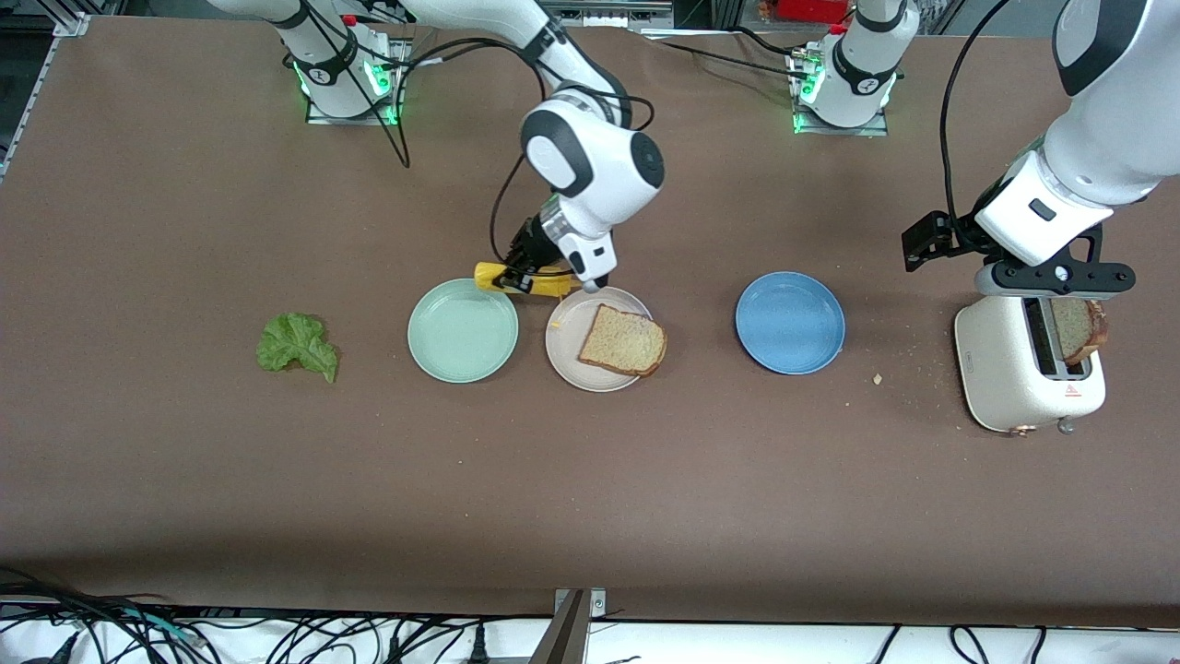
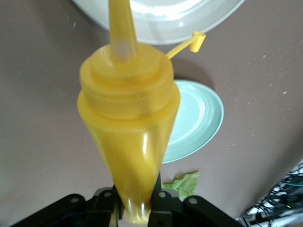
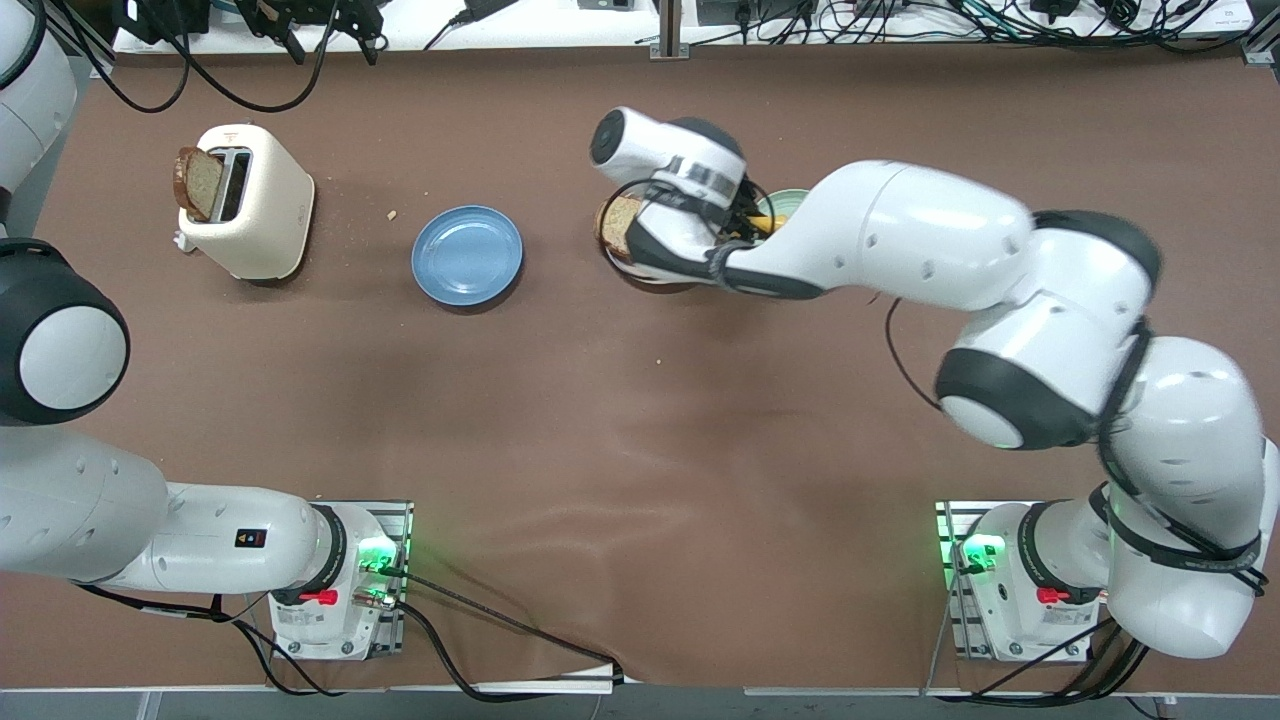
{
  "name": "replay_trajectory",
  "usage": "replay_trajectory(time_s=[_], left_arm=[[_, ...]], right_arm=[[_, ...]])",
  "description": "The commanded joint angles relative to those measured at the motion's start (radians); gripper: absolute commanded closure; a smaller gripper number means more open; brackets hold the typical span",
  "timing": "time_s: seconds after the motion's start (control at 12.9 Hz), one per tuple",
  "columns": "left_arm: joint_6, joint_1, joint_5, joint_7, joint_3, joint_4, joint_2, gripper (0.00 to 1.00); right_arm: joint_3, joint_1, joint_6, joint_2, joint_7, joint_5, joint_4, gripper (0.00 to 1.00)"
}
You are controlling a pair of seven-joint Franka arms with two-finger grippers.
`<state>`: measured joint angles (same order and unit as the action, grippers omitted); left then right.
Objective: Make sandwich in beige plate with both arms
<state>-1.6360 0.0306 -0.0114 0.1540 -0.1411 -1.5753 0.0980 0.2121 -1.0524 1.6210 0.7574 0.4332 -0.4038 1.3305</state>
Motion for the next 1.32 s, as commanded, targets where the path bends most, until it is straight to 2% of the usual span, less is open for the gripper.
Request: replay_trajectory(time_s=[0.0, 0.39, 0.62, 0.85, 1.24], left_arm=[[0.021, -0.004, 0.018, 0.007, -0.002, 0.023, 0.006, 0.0], [0.021, -0.003, 0.019, 0.009, -0.002, 0.024, 0.006, 0.0], [0.021, -0.003, 0.019, 0.007, -0.002, 0.023, 0.006, 0.0], [0.021, -0.003, 0.019, 0.009, -0.002, 0.024, 0.006, 0.0], [0.021, -0.004, 0.019, 0.009, -0.002, 0.024, 0.006, 0.0]], right_arm=[[0.049, -0.011, -0.033, 0.089, -0.028, -0.015, -0.102, 1.0], [0.102, -0.017, 0.005, 0.18, -0.027, -0.015, -0.172, 1.0], [0.115, -0.035, 0.01, 0.186, -0.025, -0.016, -0.171, 1.0], [0.159, -0.09, 0.017, 0.22, -0.031, -0.012, -0.172, 1.0], [0.167, -0.09, 0.019, 0.23, -0.039, 0.005, -0.171, 1.0]])
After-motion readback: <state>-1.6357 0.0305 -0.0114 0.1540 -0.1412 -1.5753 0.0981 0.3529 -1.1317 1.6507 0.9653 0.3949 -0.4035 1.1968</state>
